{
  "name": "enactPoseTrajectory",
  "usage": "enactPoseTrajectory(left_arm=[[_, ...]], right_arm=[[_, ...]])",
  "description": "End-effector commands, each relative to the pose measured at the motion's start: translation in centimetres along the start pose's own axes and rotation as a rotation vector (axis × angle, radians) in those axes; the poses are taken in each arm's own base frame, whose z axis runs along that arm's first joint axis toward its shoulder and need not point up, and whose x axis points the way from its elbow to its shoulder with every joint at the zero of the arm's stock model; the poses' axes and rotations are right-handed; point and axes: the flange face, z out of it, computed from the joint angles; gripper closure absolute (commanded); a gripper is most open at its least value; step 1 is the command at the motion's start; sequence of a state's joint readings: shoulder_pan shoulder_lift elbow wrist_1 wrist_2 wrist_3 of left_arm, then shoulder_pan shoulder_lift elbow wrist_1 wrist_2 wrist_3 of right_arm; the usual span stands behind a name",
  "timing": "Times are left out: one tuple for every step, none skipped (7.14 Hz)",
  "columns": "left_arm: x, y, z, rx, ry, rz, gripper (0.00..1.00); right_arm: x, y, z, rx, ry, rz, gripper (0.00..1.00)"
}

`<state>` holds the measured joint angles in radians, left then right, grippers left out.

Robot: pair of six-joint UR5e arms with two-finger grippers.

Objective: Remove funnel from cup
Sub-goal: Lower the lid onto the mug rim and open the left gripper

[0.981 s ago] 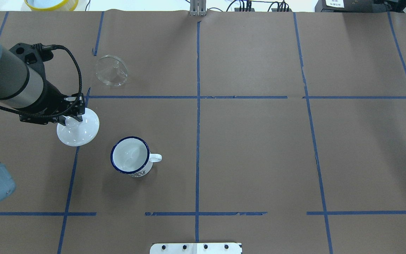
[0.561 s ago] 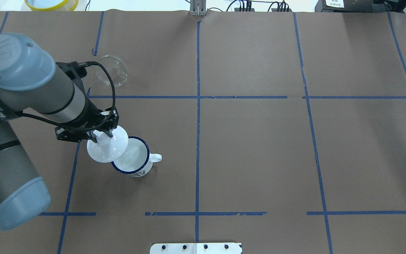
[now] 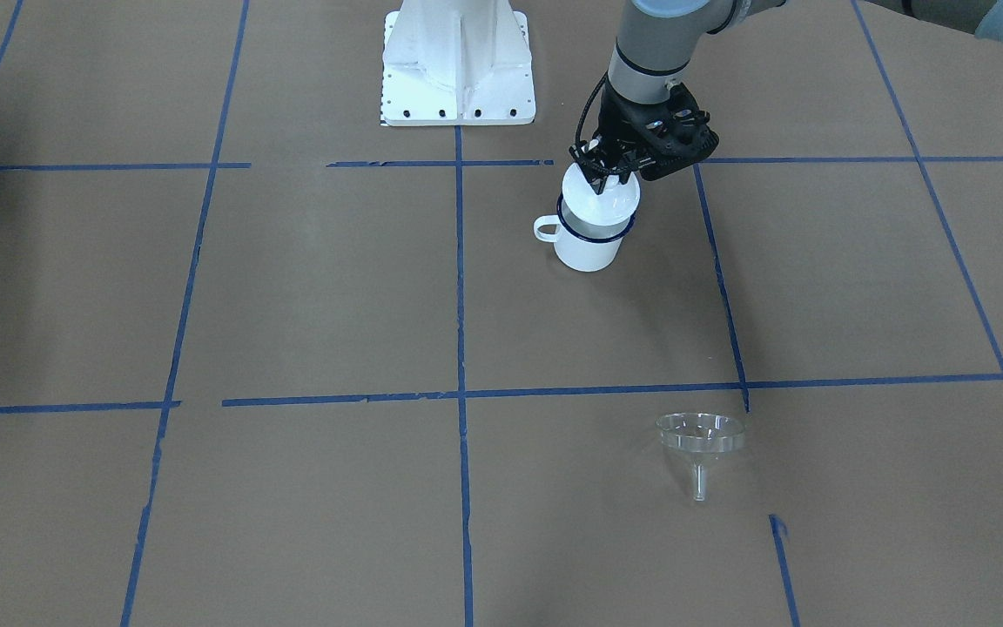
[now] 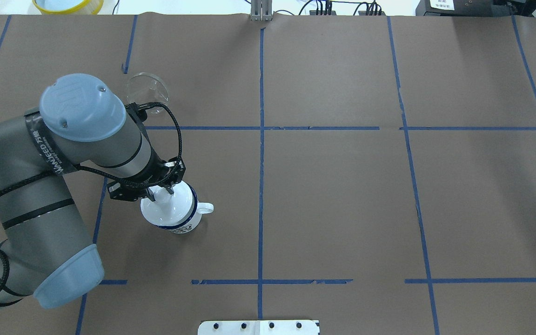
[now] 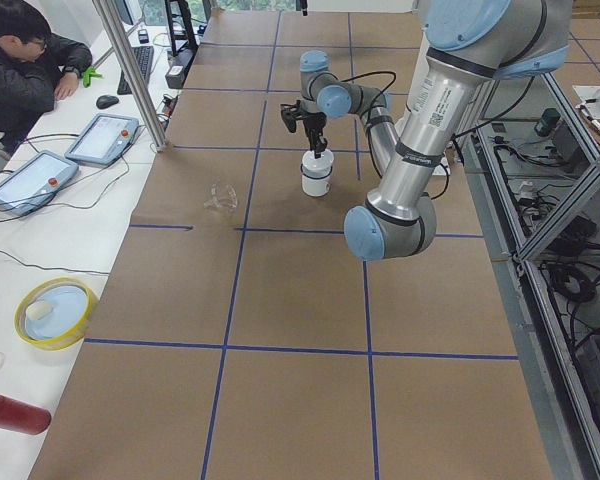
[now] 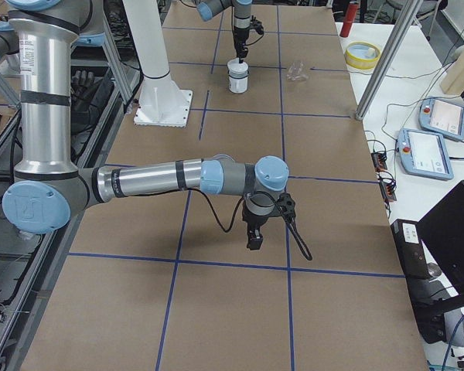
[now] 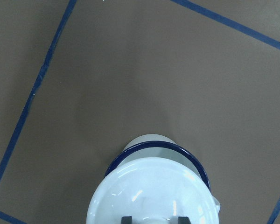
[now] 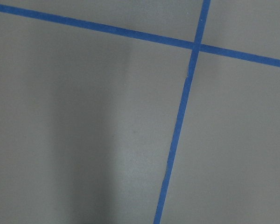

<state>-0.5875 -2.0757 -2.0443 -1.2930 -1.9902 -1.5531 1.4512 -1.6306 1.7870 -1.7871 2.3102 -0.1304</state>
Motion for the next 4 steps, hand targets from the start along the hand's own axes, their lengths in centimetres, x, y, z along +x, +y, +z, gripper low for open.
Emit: enactPoseTrajectory(left_arm=[[0.2,-0.32,0.86,0.001,-0.009,0.001,1.0],[0.2,-0.32,0.87,0.001,-0.009,0.003,1.0],[0.2,-0.32,0.87,0.001,-0.009,0.004,1.0],[0.2,-0.32,0.87,0.001,-0.009,0.006,1.0]], right_arm=[[0.0,0.0,0.0,0.0,0.0,0.0,0.0],[0.0,0.0,0.0,0.0,0.0,0.0,0.0],[0.06,0.02,0.06,-0.002,0.0,0.002,0.0],[-0.04,-0.07,-0.05,0.001,0.0,-0.001,0.0]])
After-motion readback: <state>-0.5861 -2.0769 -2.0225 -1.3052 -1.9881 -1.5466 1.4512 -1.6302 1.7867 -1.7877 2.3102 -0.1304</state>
